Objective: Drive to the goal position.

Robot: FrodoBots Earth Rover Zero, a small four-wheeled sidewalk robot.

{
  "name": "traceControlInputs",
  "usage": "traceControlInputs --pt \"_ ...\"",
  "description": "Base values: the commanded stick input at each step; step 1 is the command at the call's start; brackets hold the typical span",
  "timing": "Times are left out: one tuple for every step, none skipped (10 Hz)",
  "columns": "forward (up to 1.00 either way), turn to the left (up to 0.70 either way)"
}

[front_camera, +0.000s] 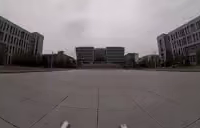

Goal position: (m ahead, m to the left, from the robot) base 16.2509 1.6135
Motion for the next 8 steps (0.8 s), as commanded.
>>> traceControlInputs --pt "0.70 0.00" --pt "0.70 0.00" --pt "0.70 -0.09" --pt "0.70 -0.23" --pt "0.70 -0.25" --pt "0.70 0.00" --pt "0.70 0.00" --pt "0.70 0.00"
